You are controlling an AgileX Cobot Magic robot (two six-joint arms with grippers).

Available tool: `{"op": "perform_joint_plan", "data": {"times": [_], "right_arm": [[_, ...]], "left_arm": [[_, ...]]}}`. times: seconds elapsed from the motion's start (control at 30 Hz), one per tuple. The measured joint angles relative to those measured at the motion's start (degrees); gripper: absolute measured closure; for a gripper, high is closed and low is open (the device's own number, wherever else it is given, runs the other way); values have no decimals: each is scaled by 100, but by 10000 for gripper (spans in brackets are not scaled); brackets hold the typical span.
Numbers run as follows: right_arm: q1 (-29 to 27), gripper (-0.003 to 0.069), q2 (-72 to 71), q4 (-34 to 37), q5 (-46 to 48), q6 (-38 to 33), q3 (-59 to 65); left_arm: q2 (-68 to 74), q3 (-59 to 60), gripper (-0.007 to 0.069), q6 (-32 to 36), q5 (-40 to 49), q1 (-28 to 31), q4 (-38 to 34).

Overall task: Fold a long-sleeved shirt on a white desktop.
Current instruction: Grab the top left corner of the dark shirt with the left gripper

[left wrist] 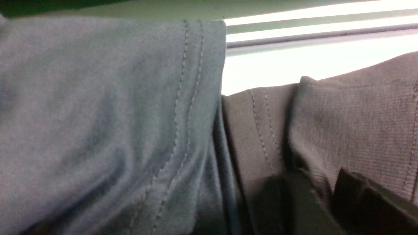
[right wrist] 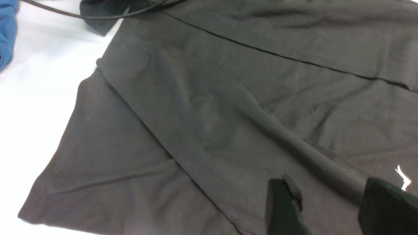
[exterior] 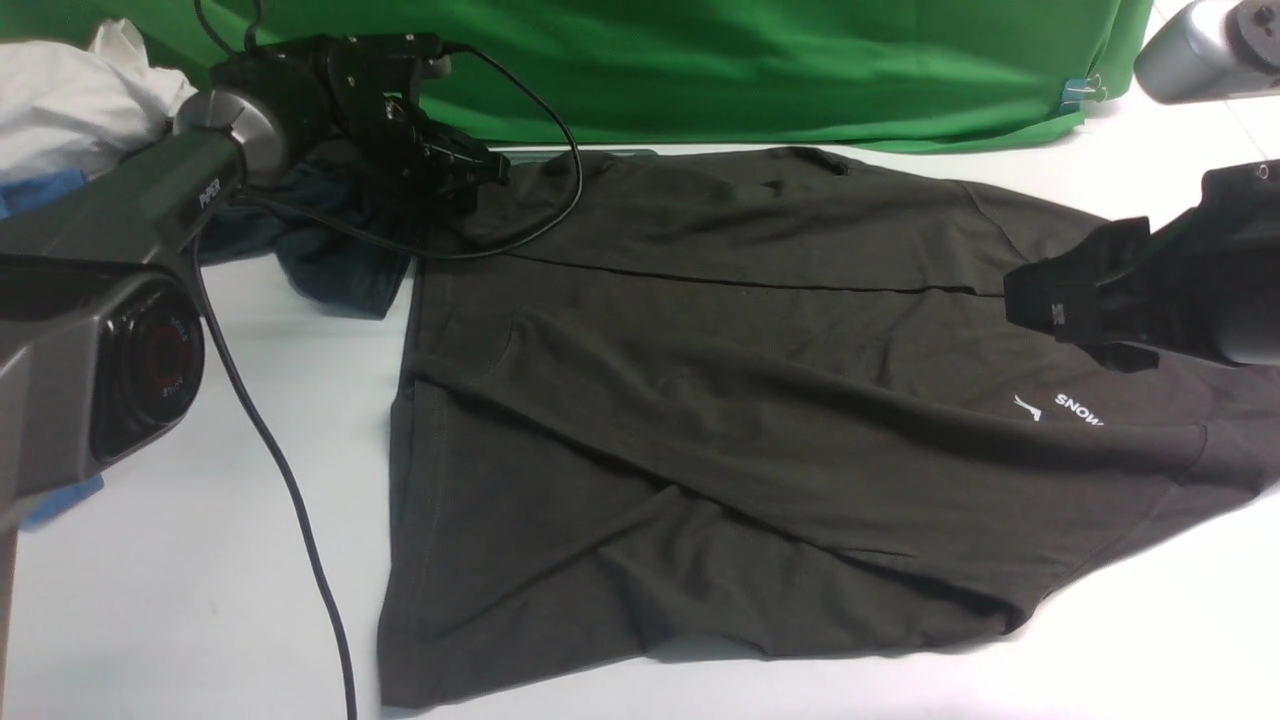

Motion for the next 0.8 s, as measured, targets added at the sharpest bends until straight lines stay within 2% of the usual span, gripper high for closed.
{"op": "perform_joint_plan", "data": {"times": [0.13,0.4,0.63,0.8], "right_arm": [[0,310,0,0,37,0,0],[0,310,0,0,82,0,0],[0,310,0,0,94,0,0],[0,310,0,0,84,-5,0]], "left_arm": [[0,-19,578,0,25,0,-163],[5,-396,579,28,634,0,-290],[-1,-1151,579,329,1820,0,-309],[-23,-1230,580,431,2353,0,-309]]}}
